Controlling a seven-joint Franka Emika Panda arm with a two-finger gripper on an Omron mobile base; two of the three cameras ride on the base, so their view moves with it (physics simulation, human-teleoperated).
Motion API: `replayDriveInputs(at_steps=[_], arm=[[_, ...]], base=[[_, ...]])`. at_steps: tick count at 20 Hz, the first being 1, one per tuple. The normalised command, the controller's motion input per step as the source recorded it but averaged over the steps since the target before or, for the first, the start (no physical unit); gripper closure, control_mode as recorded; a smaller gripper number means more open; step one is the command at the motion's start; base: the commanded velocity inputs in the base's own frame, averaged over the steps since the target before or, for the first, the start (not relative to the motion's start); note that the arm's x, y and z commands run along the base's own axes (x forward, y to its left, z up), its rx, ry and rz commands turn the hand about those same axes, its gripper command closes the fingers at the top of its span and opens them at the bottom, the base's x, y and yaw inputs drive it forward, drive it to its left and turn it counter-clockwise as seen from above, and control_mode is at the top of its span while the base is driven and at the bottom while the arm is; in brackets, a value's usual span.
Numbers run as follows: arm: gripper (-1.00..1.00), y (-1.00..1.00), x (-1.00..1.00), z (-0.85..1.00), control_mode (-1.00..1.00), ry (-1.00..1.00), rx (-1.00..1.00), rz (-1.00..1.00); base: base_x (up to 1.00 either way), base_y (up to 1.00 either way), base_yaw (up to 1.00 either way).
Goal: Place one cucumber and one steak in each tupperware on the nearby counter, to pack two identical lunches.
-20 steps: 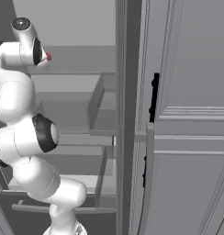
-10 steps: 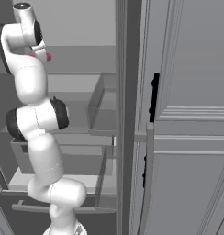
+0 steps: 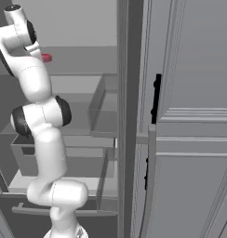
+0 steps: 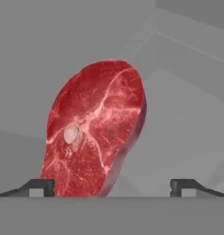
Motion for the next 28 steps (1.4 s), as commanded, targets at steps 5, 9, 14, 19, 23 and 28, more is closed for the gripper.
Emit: replayDriveInputs(at_steps=[5, 9, 14, 19, 23, 28], arm=[[-1.0, 0.15, 0.21, -0.27, -1.0, -0.14, 0.0, 0.0], [-1.0, 0.24, 0.08, -0.25, -1.0, -0.15, -0.03, 0.0], [-1.0, 0.09, -0.01, -0.82, -1.0, -0.03, -0.14, 0.0], [1.0, 0.0, -0.03, -1.0, -1.0, 0.0, -0.22, 0.0], [1.0, 0.0, 0.02, -0.75, -1.0, -0.08, -0.12, 0.0], [1.0, -0.04, -0.42, -0.27, -1.0, -0.2, -0.06, 0.0]], base=[[0.0, 0.0, 0.0], [0.0, 0.0, 0.0], [0.0, 0.0, 0.0], [0.0, 0.0, 0.0], [0.0, 0.0, 0.0], [0.0, 0.0, 0.0]])
